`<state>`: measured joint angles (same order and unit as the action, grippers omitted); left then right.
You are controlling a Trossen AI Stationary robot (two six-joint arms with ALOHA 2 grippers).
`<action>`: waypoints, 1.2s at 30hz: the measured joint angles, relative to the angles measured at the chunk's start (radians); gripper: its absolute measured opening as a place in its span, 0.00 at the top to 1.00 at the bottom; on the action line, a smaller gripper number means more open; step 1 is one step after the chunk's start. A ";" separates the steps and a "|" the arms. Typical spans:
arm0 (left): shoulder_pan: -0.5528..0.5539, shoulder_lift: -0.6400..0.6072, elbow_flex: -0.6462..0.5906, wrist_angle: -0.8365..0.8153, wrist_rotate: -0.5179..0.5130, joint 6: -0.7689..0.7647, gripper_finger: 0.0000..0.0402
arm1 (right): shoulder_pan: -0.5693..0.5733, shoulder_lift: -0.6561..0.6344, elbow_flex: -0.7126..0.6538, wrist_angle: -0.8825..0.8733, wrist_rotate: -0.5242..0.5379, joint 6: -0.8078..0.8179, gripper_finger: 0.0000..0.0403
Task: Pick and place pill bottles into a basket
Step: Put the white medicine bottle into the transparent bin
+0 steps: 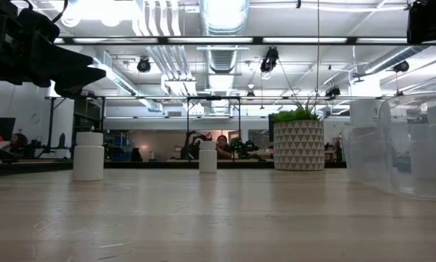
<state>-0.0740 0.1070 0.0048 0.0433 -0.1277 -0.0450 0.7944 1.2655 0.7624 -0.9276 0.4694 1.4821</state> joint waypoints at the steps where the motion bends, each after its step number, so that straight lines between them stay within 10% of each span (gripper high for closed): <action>1: 0.000 0.000 0.000 0.000 0.000 0.000 0.45 | 0.000 0.000 0.000 0.000 0.000 0.001 0.54; 15: 0.000 0.000 0.000 0.000 0.000 0.000 0.45 | 0.000 0.000 0.016 0.039 -0.008 -0.036 0.49; 36: 0.000 0.000 0.000 0.000 0.000 0.000 0.45 | -0.146 -0.001 0.215 0.027 0.137 -0.589 0.54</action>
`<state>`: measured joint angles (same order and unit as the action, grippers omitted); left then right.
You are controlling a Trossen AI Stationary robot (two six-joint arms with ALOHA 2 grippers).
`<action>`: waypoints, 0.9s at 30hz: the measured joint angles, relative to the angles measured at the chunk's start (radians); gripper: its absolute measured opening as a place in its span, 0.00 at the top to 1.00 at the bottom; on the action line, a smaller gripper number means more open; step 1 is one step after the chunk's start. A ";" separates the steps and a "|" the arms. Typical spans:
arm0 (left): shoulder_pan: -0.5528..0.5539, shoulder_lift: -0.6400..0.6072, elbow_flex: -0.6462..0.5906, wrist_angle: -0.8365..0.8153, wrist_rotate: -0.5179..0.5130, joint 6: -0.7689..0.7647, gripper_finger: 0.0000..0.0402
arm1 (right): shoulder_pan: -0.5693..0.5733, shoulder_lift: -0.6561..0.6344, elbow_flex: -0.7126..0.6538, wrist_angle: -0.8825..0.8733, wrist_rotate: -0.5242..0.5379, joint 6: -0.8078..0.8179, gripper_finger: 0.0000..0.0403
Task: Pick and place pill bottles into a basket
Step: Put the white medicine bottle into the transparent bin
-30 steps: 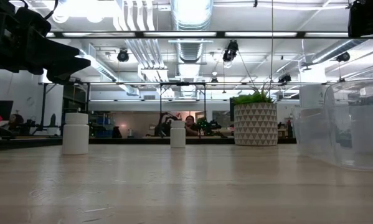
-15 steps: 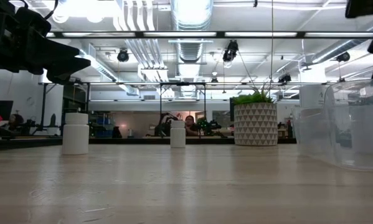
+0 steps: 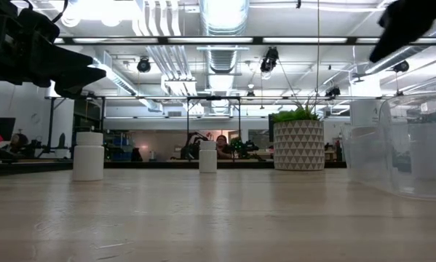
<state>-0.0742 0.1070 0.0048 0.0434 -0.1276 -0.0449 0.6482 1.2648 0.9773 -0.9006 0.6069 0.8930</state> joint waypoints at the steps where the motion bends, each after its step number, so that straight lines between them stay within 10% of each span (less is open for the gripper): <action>1: 0.000 0.000 0.000 0.000 0.000 0.000 0.45 | -0.028 0.000 0.005 0.001 0.000 -0.033 0.54; 17: 0.000 0.000 0.000 0.000 0.000 0.000 0.45 | -0.632 -0.004 0.044 0.363 -0.398 -0.643 0.51; 27: 0.000 0.000 0.000 0.000 0.000 0.000 0.45 | -0.929 -0.004 0.051 0.391 -0.640 -0.818 0.22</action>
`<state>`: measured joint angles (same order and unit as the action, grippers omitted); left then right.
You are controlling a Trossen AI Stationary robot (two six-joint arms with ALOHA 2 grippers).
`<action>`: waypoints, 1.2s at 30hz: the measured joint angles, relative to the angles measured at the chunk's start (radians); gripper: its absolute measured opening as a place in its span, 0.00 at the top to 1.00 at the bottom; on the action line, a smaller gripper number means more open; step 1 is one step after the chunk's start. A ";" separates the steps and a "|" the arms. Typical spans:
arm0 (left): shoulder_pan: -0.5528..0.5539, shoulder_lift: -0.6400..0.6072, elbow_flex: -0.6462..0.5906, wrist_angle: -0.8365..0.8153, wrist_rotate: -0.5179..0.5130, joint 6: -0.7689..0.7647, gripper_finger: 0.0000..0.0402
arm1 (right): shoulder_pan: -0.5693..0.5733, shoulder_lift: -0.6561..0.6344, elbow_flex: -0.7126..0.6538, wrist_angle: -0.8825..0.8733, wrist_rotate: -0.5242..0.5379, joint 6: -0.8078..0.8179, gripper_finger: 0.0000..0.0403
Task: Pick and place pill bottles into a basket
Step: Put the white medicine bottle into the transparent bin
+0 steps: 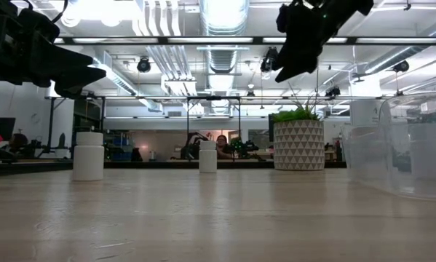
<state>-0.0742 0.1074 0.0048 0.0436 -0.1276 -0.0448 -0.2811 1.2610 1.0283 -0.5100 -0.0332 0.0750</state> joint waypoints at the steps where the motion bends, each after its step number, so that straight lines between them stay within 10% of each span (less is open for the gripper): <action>1: 0.000 0.000 0.000 0.000 0.000 0.000 0.45 | -0.005 0.000 0.002 0.017 -0.002 -0.045 0.20; 22: 0.000 0.000 0.000 0.000 0.000 0.000 0.45 | -0.066 0.612 0.419 0.039 -0.209 -0.298 0.19; 36: 0.000 0.000 0.000 0.000 0.000 0.000 0.45 | -0.169 0.763 0.584 -0.021 -0.312 -0.342 0.19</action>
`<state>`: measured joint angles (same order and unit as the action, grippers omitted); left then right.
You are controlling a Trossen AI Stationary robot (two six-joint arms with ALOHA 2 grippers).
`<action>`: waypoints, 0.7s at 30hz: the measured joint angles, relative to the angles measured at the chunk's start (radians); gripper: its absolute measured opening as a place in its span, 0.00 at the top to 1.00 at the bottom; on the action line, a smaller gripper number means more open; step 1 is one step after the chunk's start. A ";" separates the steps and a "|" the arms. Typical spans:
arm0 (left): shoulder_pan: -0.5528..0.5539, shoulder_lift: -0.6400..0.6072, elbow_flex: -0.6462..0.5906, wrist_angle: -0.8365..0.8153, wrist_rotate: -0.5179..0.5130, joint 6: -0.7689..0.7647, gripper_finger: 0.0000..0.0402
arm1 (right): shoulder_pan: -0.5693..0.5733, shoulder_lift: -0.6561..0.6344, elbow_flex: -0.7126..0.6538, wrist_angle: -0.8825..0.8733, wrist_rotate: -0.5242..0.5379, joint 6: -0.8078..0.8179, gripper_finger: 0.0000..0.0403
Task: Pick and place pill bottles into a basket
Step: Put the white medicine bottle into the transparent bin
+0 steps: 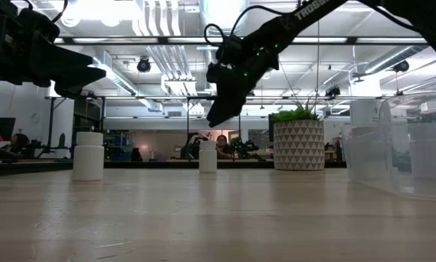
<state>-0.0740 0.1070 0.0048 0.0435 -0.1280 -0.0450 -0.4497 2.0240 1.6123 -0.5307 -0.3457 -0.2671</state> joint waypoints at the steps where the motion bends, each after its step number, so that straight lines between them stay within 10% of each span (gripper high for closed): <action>1: 0.000 0.000 0.000 0.000 0.000 0.000 0.45 | -0.001 0.001 0.000 0.000 0.000 -0.003 0.19; 21: 0.000 0.000 0.000 0.000 0.000 0.000 0.45 | -0.004 0.086 0.001 0.040 -0.023 -0.016 0.19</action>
<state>-0.0739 0.1066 0.0048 0.0434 -0.1277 -0.0451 -0.4534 2.1100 1.6135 -0.4911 -0.3688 -0.2834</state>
